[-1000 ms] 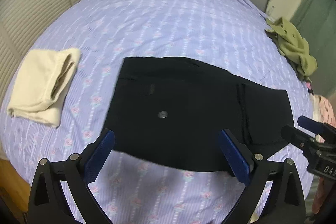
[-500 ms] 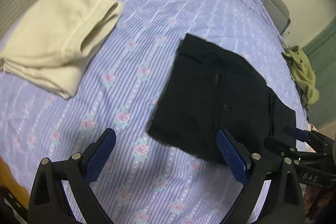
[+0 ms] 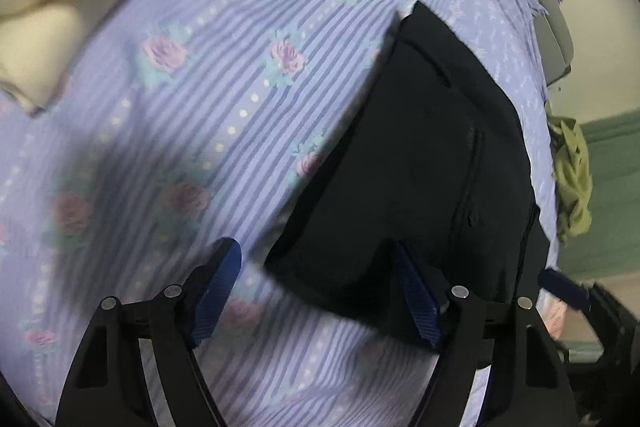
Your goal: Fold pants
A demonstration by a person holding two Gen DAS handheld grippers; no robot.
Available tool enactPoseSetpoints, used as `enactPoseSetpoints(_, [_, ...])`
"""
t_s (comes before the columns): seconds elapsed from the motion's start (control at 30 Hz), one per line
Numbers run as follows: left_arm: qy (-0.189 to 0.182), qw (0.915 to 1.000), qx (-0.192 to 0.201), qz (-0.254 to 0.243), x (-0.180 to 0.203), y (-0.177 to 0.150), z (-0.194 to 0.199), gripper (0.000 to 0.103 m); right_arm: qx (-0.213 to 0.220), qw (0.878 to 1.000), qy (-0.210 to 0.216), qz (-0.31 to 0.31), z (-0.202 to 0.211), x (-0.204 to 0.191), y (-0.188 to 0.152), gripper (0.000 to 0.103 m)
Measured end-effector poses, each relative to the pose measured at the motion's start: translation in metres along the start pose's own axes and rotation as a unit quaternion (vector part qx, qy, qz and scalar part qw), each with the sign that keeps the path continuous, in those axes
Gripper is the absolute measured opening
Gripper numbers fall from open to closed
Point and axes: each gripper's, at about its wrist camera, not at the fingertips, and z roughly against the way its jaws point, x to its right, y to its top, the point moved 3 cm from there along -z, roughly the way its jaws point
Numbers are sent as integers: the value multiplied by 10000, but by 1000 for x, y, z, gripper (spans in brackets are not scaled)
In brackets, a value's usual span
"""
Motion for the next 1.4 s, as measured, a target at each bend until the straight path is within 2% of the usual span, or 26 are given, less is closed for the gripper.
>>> enactPoseSetpoints(0.17, [-256, 9981, 4, 564, -7, 12, -13, 89, -1, 10000, -4, -62, 1, 5, 3, 80])
enactPoseSetpoints(0.23, [-204, 9976, -19, 662, -5, 17, -18, 89, 16, 9999, 26, -98, 2, 6, 3, 80])
enactPoseSetpoints(0.3, [-203, 9986, -70, 494, 3, 19, -20, 81, 12, 9999, 42, -162, 2, 9, 4, 80])
enactPoseSetpoints(0.37, [-258, 9993, -157, 216, 10, 17, -12, 62, 4, 9997, 117, -228, 3, 12, 4, 80])
enactPoseSetpoints(0.4, [-341, 9992, -163, 124, 10, 16, -6, 56, 13, 9996, 147, -258, 3, 13, 5, 80])
enactPoseSetpoints(0.43, [-492, 9986, -160, 88, 11, 15, 1, 45, 48, 9994, 185, -294, 5, 14, 5, 80])
enactPoseSetpoints(0.47, [-864, 9960, -95, 190, 8, 15, 16, 36, 75, 9993, 203, -319, 6, 15, 5, 80])
enactPoseSetpoints(0.53, [-1905, 9805, -40, 488, 6, 17, 33, 34, 118, 9989, 264, -372, 9, 17, 4, 80])
enactPoseSetpoints(0.57, [-2053, 9773, -17, 518, 4, 18, 35, 35, 125, 9987, 286, -391, 9, 18, 4, 80])
enactPoseSetpoints(0.6, [-1839, 9819, -22, 457, 3, 21, 32, 35, 137, 9986, 313, -413, 10, 18, 4, 80])
enactPoseSetpoints(0.63, [-1391, 9895, -119, 363, 0, 23, 23, 35, 154, 9985, 315, -421, 11, 17, 4, 80])
enactPoseSetpoints(0.7, [-760, 9956, -428, 343, -8, 25, 4, 35, 172, 9988, 266, -369, 13, 16, 5, 80])
enactPoseSetpoints(0.73, [-776, 9952, -469, 378, -11, 25, 1, 36, 175, 9990, 247, -329, 13, 15, 5, 80])
enactPoseSetpoints(0.8, [-692, 9963, -429, 285, -11, 30, 2, 46, 218, 9993, 216, -222, 16, 14, 5, 80])
enactPoseSetpoints(0.83, [-563, 9975, -393, 157, -9, 32, 2, 57, 243, 9994, 191, -184, 17, 14, 4, 80])
enactPoseSetpoints(0.9, [-299, 9986, -330, -273, 1, 42, -1, 60, 256, 9993, 214, -171, 19, 13, 3, 80])
enactPoseSetpoints(1.03, [-434, 9965, -536, -471, 12, 57, -22, 60, 241, 9991, 233, -269, 16, 15, -1, 80])
enactPoseSetpoints(1.1, [-631, 9949, -618, -481, 18, 60, -29, 59, 199, 9988, 242, -366, 13, 18, -2, 80])
enactPoseSetpoints(1.13, [-795, 9932, -698, -485, 21, 62, -27, 48, 175, 9987, 249, -414, 13, 19, -3, 80])
enactPoseSetpoints(1.17, [-1020, 9907, -715, -539, 26, 63, -22, 43, 166, 9986, 256, -439, 13, 21, -4, 80])
enactPoseSetpoints(1.23, [-1696, 9802, -716, -728, 33, 63, -10, 43, 182, 9984, 275, -464, 14, 24, -4, 80])
enactPoseSetpoints(1.27, [-1720, 9793, -699, -811, 35, 63, -8, 43, 200, 9983, 280, -472, 14, 26, -5, 80])
enactPoseSetpoints(1.33, [-1411, 9836, -740, -849, 30, 67, -17, 42, 256, 9979, 293, -514, 17, 29, -5, 80])
enactPoseSetpoints(1.4, [-1155, 9871, -995, -481, 19, 73, -40, 42, 273, 9977, 256, -565, 17, 31, -4, 80])
